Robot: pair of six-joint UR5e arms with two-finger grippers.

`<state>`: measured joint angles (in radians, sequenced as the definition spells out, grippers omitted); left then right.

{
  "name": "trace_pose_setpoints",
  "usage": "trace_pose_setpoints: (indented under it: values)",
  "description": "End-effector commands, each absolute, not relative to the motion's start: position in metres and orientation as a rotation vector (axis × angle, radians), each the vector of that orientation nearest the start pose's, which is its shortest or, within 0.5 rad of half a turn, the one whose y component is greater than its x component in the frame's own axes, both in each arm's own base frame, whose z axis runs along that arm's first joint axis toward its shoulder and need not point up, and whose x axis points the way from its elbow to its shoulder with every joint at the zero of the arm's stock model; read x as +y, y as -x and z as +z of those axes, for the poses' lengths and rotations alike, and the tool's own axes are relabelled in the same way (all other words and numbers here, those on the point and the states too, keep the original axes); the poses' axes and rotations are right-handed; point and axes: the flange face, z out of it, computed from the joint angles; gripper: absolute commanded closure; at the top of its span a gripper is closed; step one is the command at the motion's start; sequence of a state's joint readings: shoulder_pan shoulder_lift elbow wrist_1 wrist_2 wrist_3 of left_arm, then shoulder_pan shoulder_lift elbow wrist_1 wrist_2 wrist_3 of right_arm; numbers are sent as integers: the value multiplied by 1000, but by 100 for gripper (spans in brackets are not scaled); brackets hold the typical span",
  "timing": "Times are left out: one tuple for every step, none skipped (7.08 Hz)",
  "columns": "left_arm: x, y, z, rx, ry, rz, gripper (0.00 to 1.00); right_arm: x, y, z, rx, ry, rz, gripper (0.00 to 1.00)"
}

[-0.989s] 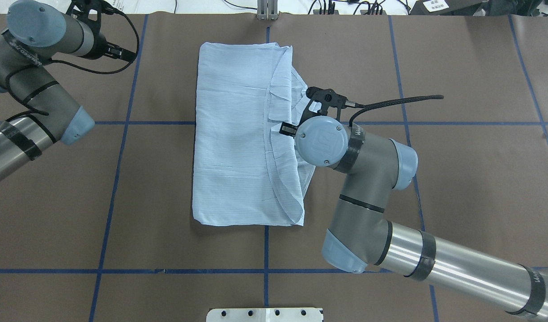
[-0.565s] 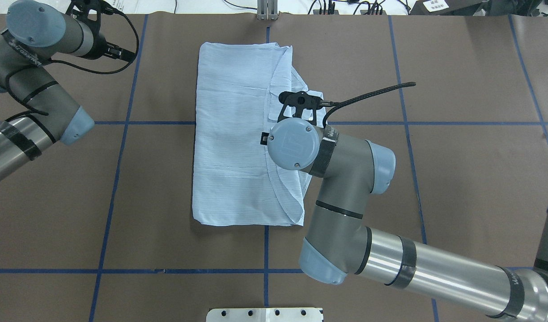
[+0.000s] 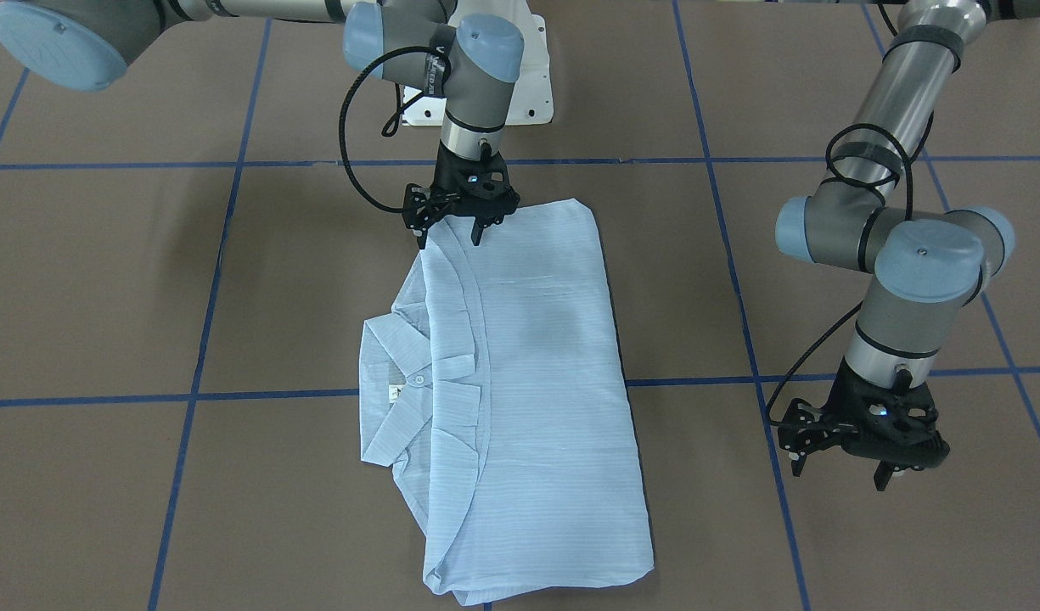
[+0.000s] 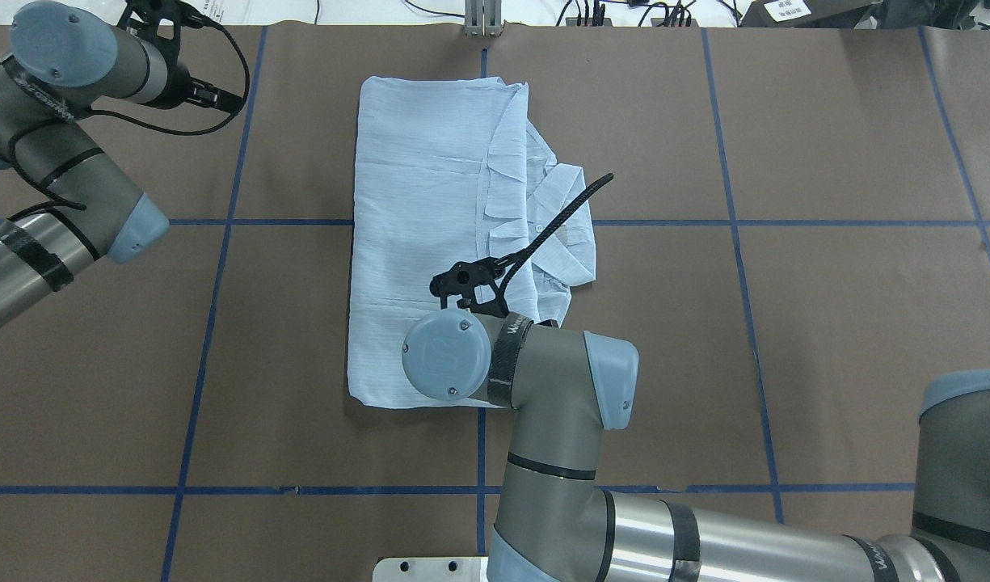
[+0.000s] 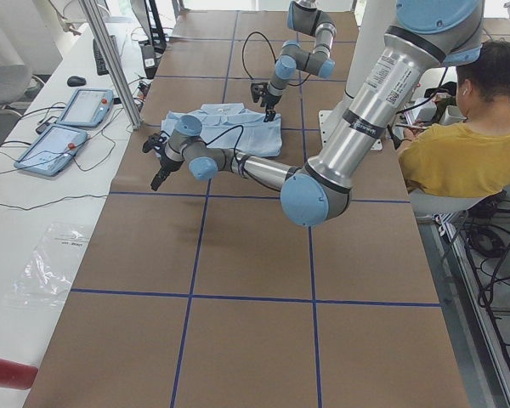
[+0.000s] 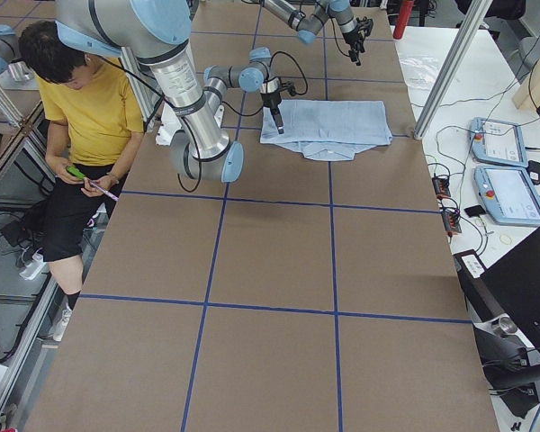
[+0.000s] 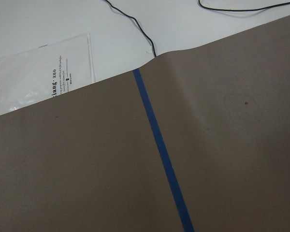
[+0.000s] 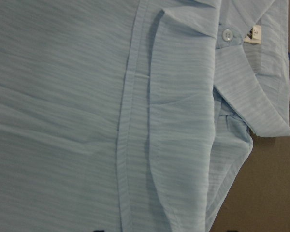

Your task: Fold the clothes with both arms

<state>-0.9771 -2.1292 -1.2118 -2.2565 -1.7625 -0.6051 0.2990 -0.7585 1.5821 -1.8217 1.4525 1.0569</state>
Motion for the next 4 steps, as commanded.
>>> trace_pose_setpoints:
  values:
    - [-684,-324,431,647,-623,66,0,-346,644,201,-430,-347,-292,52]
    - [-684,-324,431,647,-623,66,0,-346,644,198,-434,-350,-294,53]
    - [-684,-324,431,649,-626,66,0,-345,644,202,-430,-349,-295,55]
    - [-684,-324,431,649,-626,66,0,-342,646,198,-434,-350,-299,56]
